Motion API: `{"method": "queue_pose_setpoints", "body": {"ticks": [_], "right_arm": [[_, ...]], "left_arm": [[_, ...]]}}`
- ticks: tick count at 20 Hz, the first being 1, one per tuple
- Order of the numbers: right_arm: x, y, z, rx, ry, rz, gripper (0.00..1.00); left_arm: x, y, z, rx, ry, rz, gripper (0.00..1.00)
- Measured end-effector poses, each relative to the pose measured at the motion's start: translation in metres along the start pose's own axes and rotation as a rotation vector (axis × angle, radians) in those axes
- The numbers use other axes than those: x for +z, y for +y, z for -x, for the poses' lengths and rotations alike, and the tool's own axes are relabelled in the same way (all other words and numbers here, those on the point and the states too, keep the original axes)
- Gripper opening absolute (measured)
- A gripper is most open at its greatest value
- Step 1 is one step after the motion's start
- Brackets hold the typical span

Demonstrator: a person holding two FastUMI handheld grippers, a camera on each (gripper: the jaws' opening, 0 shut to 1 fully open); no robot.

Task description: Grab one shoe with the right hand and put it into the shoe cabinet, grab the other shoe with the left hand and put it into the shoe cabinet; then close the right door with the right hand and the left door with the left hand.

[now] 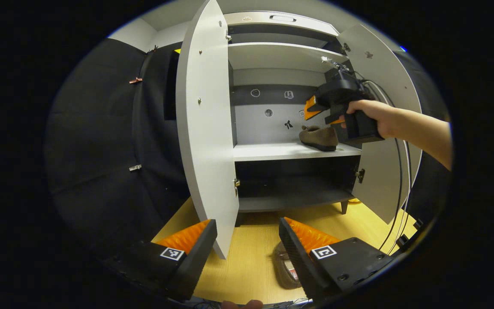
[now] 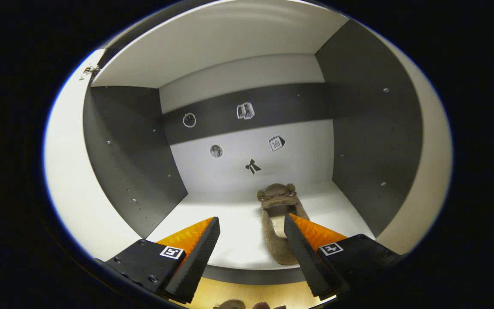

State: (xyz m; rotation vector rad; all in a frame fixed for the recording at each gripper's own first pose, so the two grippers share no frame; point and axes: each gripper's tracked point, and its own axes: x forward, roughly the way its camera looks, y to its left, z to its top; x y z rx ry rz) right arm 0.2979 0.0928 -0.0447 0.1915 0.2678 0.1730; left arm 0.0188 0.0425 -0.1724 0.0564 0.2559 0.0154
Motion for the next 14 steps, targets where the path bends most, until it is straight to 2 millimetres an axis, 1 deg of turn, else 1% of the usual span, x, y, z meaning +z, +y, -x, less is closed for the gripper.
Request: {"method": "queue_pose_setpoints", "body": {"ticks": [3, 6, 10, 12, 14], "right_arm": [[0.009, 0.000, 0.047, -0.008, -0.092, 0.023, 0.98], [0.012, 0.001, 0.098, -0.017, -0.139, 0.043, 0.98], [0.022, 0.004, 0.162, -0.023, -0.220, 0.080, 0.98], [0.024, 0.003, 0.188, -0.020, -0.236, 0.082, 0.98], [0.027, -0.003, 0.211, -0.023, -0.243, 0.071, 0.98]], "left_arm": [[-0.022, -0.012, -0.006, -0.050, 0.035, 0.041, 0.92], [-0.053, -0.026, -0.015, -0.097, 0.095, 0.067, 0.92], [-0.096, -0.039, -0.031, -0.126, 0.169, 0.070, 0.93], [-0.118, -0.048, -0.041, -0.145, 0.209, 0.073, 0.94], [-0.139, -0.056, -0.055, -0.144, 0.252, 0.076, 0.92]]}}
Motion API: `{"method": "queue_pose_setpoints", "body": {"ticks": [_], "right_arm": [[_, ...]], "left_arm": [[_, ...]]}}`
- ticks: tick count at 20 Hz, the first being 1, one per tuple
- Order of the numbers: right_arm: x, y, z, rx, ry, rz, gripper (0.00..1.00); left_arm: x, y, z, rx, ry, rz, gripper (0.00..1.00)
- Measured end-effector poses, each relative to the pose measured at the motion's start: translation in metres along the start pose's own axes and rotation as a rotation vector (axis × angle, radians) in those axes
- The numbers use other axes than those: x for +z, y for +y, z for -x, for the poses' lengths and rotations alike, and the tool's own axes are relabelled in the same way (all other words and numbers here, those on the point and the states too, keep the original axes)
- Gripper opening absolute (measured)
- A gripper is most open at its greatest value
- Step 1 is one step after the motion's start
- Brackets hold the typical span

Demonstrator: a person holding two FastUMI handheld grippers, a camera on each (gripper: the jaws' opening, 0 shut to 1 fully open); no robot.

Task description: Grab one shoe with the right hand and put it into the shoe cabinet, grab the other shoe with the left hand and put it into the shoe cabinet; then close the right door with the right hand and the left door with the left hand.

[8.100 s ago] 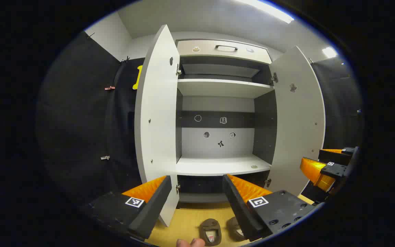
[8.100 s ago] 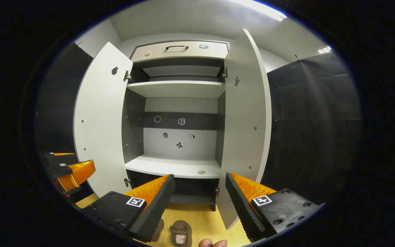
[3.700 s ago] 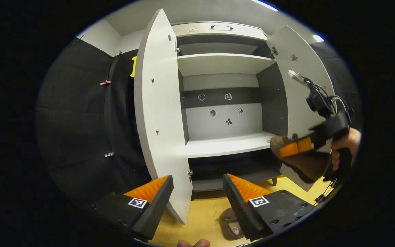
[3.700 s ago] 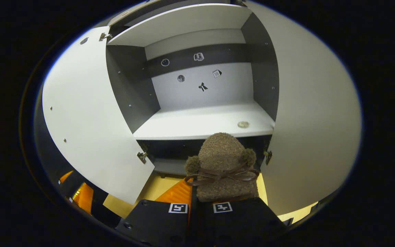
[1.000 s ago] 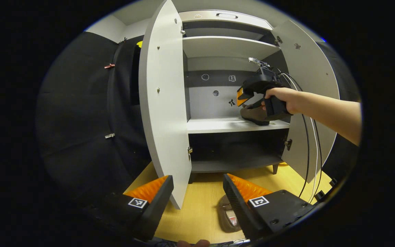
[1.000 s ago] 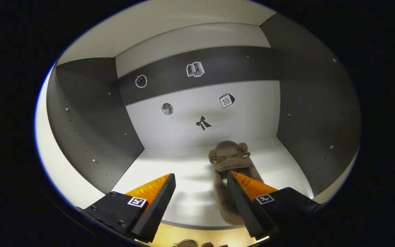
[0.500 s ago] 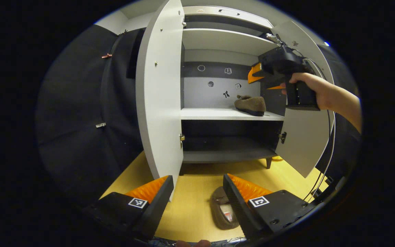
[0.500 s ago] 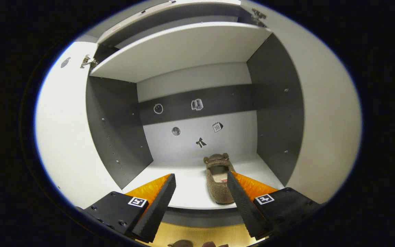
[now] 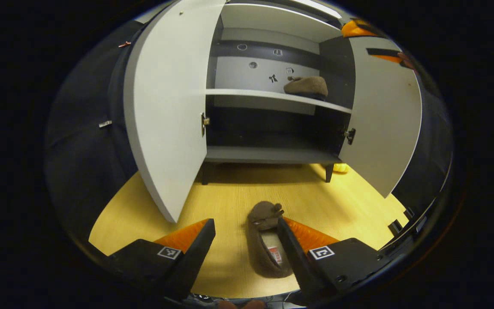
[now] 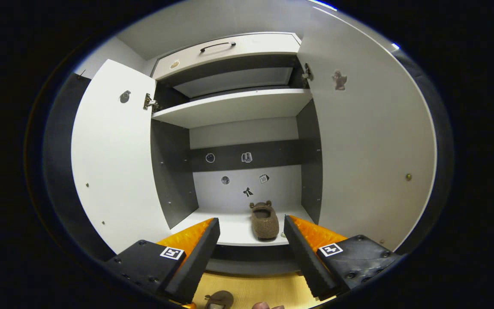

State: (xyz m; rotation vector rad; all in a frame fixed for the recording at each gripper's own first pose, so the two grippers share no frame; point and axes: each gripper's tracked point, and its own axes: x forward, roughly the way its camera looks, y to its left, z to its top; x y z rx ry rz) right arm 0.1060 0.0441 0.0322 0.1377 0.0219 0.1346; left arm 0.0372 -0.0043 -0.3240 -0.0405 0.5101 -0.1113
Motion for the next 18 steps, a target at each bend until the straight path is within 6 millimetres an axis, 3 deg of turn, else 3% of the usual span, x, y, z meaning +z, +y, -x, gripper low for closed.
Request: {"method": "queue_pose_setpoints", "body": {"ticks": [5, 11, 13, 17, 18], "right_arm": [[0.007, -0.029, 0.034, -0.022, -0.002, -0.015, 0.98], [0.000, -0.058, 0.064, -0.053, 0.000, 0.078, 0.98], [-0.002, -0.065, 0.071, -0.062, 0.005, 0.110, 0.98], [-0.020, -0.068, 0.082, -0.050, 0.050, 0.182, 0.98], [-0.023, -0.068, 0.084, -0.046, 0.058, 0.205, 0.98]], "left_arm": [[-0.051, -0.013, -0.045, -0.042, 0.127, -0.041, 0.93], [-0.070, -0.007, -0.099, -0.019, 0.144, -0.112, 0.90], [-0.073, -0.008, -0.113, -0.024, 0.135, -0.114, 0.84], [-0.062, -0.013, -0.128, -0.023, 0.092, -0.109, 0.56], [-0.060, -0.016, -0.130, -0.020, 0.091, -0.124, 0.41]]}}
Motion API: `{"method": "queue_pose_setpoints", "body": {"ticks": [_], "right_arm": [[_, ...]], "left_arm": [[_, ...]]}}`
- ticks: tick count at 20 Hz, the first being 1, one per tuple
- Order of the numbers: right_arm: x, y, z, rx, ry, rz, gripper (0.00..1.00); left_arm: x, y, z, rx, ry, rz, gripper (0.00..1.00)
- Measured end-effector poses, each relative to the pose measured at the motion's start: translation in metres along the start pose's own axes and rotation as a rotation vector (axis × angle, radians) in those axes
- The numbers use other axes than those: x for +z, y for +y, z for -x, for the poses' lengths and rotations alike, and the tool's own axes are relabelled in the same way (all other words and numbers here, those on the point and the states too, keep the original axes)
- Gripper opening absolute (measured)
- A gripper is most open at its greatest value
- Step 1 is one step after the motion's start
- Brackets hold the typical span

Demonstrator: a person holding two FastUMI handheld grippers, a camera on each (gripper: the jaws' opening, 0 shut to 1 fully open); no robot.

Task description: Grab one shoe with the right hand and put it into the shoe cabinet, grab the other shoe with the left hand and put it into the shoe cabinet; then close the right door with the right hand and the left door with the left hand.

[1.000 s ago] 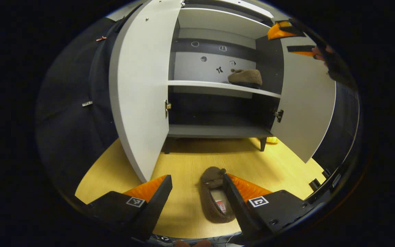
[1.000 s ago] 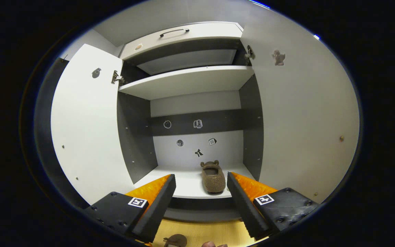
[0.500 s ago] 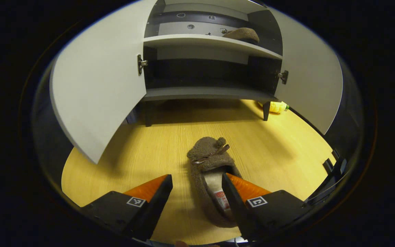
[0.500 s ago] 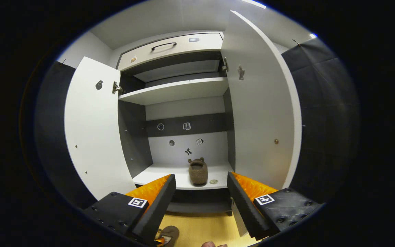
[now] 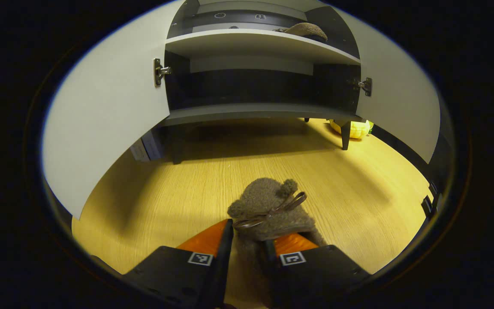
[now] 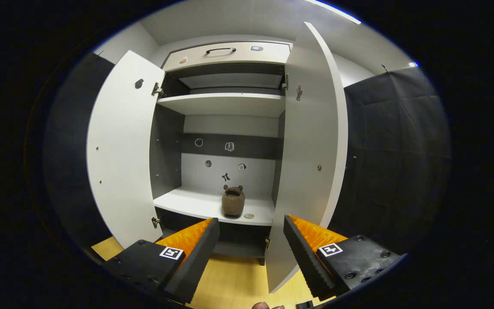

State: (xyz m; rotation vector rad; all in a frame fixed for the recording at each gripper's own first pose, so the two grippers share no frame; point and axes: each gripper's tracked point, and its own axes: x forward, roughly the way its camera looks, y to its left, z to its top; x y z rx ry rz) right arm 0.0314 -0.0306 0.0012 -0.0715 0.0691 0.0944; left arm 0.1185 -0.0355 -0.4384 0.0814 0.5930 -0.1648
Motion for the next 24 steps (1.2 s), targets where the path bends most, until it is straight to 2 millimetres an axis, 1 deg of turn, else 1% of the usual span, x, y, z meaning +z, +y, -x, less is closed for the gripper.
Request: {"method": "queue_pose_setpoints", "body": {"ticks": [1, 2, 4, 6, 7, 9, 12, 15, 18, 21, 24], "right_arm": [[-0.002, 0.001, 0.001, 0.006, 0.004, 0.017, 0.98], [-0.004, 0.002, 0.003, 0.010, 0.005, 0.025, 0.96], [-0.004, 0.005, 0.003, 0.019, 0.003, 0.021, 0.98], [-0.004, 0.010, 0.004, 0.032, 0.006, 0.003, 0.98], [-0.003, 0.012, 0.004, 0.041, 0.007, -0.008, 0.98], [0.000, 0.013, 0.002, 0.052, 0.001, -0.025, 0.98], [0.006, 0.013, 0.000, 0.062, -0.009, -0.060, 0.98], [0.010, 0.008, -0.002, 0.061, -0.017, -0.077, 0.98], [0.016, -0.003, -0.003, 0.049, -0.035, -0.085, 0.98], [0.019, -0.014, -0.005, 0.034, -0.055, -0.061, 0.98], [0.019, -0.026, -0.004, 0.021, -0.054, -0.079, 0.98]], "left_arm": [[-0.001, 0.003, -0.002, 0.019, 0.018, -0.023, 0.35], [-0.002, 0.005, -0.003, 0.036, 0.037, -0.048, 0.22], [-0.002, 0.001, -0.001, 0.028, 0.066, -0.072, 0.10], [-0.001, -0.006, 0.005, -0.009, 0.097, -0.050, 0.08], [0.004, -0.008, 0.011, -0.016, 0.098, -0.040, 0.08], [0.022, -0.003, 0.027, 0.008, 0.088, -0.051, 0.08], [0.066, 0.002, 0.066, 0.044, 0.052, -0.051, 0.08], [0.115, -0.004, 0.110, 0.056, 0.008, -0.069, 0.08], [0.165, -0.010, 0.145, 0.069, -0.001, -0.062, 0.07], [0.224, -0.020, 0.163, 0.025, -0.057, -0.007, 0.07], [0.286, -0.015, 0.170, 0.025, -0.108, -0.008, 0.07]]}}
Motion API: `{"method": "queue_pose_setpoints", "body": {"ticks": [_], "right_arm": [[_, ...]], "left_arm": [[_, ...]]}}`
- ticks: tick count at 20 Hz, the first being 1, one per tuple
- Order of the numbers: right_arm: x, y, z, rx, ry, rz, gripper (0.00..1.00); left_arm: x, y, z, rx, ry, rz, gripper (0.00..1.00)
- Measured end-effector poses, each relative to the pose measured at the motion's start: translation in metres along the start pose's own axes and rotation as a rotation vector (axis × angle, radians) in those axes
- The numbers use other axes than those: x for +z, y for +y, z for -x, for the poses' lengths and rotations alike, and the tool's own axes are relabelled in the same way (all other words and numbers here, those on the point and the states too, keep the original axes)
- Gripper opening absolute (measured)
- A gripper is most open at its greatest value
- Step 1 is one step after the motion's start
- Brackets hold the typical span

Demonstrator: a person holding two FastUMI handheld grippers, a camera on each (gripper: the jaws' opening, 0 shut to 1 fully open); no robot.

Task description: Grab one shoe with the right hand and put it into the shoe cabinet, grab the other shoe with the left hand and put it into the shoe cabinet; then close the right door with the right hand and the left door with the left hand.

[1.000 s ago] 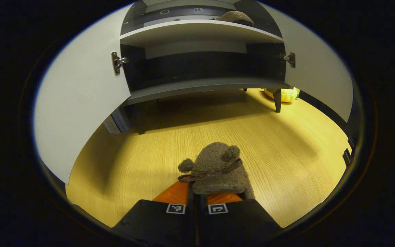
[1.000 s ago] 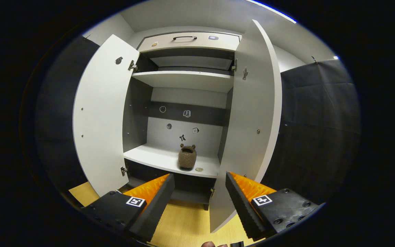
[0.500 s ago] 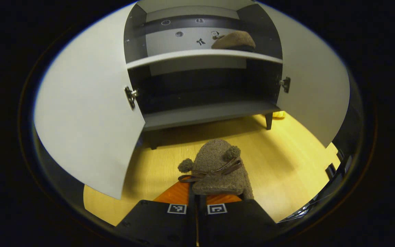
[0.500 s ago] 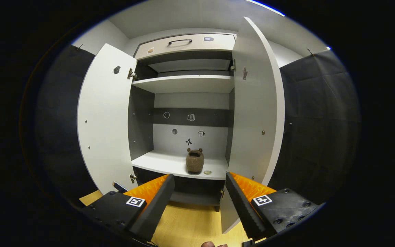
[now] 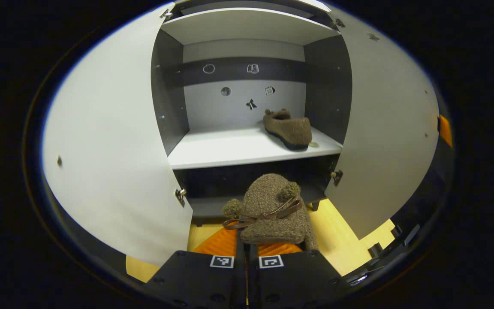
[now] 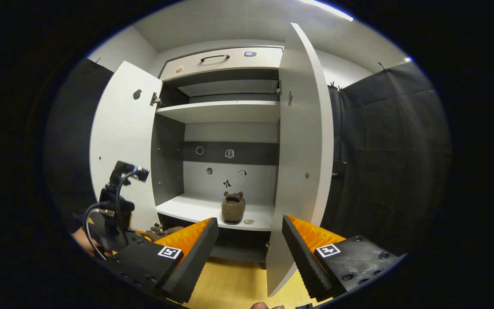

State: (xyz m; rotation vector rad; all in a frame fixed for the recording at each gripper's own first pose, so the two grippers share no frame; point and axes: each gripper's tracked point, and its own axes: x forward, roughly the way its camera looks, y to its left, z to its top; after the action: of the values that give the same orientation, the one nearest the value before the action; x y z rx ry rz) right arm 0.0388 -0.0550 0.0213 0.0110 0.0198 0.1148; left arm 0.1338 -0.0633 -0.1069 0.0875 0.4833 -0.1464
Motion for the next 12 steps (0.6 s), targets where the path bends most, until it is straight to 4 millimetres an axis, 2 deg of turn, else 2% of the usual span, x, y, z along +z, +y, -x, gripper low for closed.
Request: {"method": "queue_pose_setpoints", "body": {"ticks": [2, 5, 8, 12], "right_arm": [[0.000, -0.008, 0.002, -0.015, 0.000, -0.007, 0.98], [-0.001, -0.022, 0.007, -0.041, -0.004, -0.008, 0.97], [0.002, -0.043, 0.012, -0.084, -0.015, -0.006, 0.98], [0.001, -0.070, 0.023, -0.132, -0.015, -0.009, 0.98]], "left_arm": [[0.038, 0.008, -0.007, 0.022, -0.032, 0.010, 0.07], [0.085, 0.027, -0.028, 0.074, -0.064, 0.000, 0.07], [0.114, 0.039, -0.053, 0.112, -0.075, -0.010, 0.07], [0.144, 0.055, -0.101, 0.148, -0.063, -0.012, 0.07]]}}
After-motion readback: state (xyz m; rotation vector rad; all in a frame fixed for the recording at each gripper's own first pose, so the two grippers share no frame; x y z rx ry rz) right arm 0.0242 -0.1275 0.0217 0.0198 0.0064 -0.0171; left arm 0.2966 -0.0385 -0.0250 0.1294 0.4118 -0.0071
